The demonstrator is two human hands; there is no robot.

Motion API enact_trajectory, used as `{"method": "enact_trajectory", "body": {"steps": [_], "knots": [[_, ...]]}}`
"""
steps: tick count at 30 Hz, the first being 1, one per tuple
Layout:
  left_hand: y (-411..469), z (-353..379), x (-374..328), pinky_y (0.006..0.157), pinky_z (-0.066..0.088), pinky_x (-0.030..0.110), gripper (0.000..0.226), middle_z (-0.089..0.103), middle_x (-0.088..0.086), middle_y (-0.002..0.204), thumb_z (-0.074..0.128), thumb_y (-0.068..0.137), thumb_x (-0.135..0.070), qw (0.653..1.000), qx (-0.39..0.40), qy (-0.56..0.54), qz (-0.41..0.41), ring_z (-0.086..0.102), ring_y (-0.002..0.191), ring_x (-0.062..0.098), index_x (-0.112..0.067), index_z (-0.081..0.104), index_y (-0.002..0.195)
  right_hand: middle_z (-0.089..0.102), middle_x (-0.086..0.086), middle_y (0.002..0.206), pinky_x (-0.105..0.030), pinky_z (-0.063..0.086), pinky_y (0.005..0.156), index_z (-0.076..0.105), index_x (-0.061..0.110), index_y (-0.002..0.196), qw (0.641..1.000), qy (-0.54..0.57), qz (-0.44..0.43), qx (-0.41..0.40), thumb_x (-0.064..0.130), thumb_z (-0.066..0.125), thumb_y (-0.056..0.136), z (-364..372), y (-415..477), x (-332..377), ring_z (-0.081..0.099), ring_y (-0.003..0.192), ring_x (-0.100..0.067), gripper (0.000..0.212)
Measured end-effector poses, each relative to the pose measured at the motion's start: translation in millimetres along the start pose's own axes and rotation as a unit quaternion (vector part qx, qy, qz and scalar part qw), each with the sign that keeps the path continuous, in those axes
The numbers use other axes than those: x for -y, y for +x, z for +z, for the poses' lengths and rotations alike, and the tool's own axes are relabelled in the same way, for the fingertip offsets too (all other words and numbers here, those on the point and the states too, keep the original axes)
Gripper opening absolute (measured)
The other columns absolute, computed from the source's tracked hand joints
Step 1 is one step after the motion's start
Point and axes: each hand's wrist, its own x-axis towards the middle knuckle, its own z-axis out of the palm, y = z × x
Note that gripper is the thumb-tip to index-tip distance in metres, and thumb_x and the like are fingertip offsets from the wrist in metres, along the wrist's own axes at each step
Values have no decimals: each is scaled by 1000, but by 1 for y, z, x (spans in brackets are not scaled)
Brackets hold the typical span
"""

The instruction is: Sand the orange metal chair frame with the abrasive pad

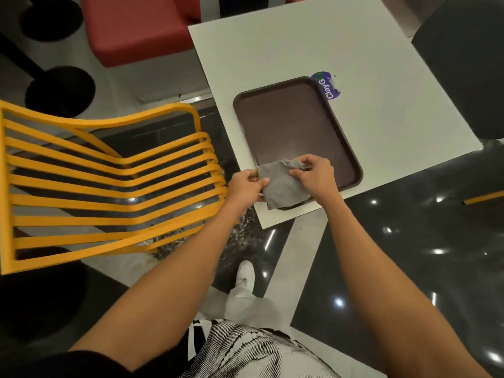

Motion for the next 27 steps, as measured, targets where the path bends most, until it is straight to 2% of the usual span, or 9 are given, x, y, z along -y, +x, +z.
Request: {"method": "enact_trajectory", "body": {"steps": [5, 11, 14, 16, 18, 21, 22, 24, 27], "knots": [[27, 25, 9, 71, 68, 51, 20, 73, 17, 110, 79, 94, -8, 998, -41, 44, -28, 76, 98, 34, -5, 69, 111, 74, -3, 100, -40, 58, 94, 77, 14, 102, 998, -50, 18, 17, 19, 82, 88, -1, 33, -18, 68, 99, -20, 15], [44, 38, 14, 72, 68, 46, 16, 74, 12, 103, 82, 93, -14, 989, -65, 133, -29, 77, 89, 28, -13, 68, 101, 68, -5, 96, -37, 58, 92, 74, 8, 103, 994, -92, 47, 34, 17, 80, 90, 5, 54, -32, 65, 94, -21, 16], [49, 38, 15, 78, 67, 44, 17, 75, 7, 96, 82, 92, -19, 983, -64, 169, -18, 77, 85, 25, -23, 66, 89, 68, -5, 96, -34, 55, 86, 73, 7, 106, 992, -115, 36, 30, 18, 79, 91, 9, 61, -34, 64, 93, -21, 19], [51, 38, 14, 84, 66, 44, 12, 76, 5, 95, 81, 94, -23, 981, -54, 186, -8, 77, 88, 25, -22, 69, 95, 68, -5, 101, -27, 49, 82, 72, 8, 114, 990, -132, 29, 31, 20, 79, 91, 10, 63, -34, 64, 95, -20, 26], [51, 38, 13, 89, 64, 40, 20, 77, 4, 98, 78, 96, -25, 978, -51, 203, 13, 75, 92, 23, -16, 73, 113, 68, -5, 110, -26, 49, 86, 70, 11, 124, 990, -137, 29, 33, 21, 79, 91, 12, 65, -33, 63, 98, -17, 36], [50, 34, 7, 89, 54, 27, 28, 76, 3, 100, 73, 99, -21, 972, -58, 225, 43, 67, 94, 16, -12, 71, 125, 69, -5, 120, -35, 50, 105, 68, 18, 129, 991, -135, 25, 11, 22, 79, 91, 14, 66, -30, 62, 115, -22, 40], [46, 31, 4, 90, 53, 27, 28, 75, 1, 99, 71, 99, -21, 971, -59, 229, 43, 66, 95, 15, -12, 70, 126, 69, -5, 122, -38, 49, 109, 69, 20, 128, 991, -132, 25, 6, 23, 79, 91, 14, 64, -27, 61, 119, -24, 39], [43, 23, 2, 97, 58, 34, 28, 73, -2, 101, 71, 99, -22, 974, -52, 217, 28, 69, 102, 18, -16, 69, 126, 69, -6, 123, -45, 52, 108, 70, 22, 126, 992, -125, 13, -12, 23, 77, 90, 18, 62, -26, 61, 120, -27, 36], [41, 8, 4, 95, 61, 41, 24, 74, 0, 101, 70, 100, -27, 979, -31, 203, 5, 71, 107, 22, -20, 66, 123, 71, -6, 121, -40, 53, 103, 70, 18, 125, 993, -112, -17, -16, 18, 73, 92, 25, 53, -11, 62, 118, -24, 33]]}}
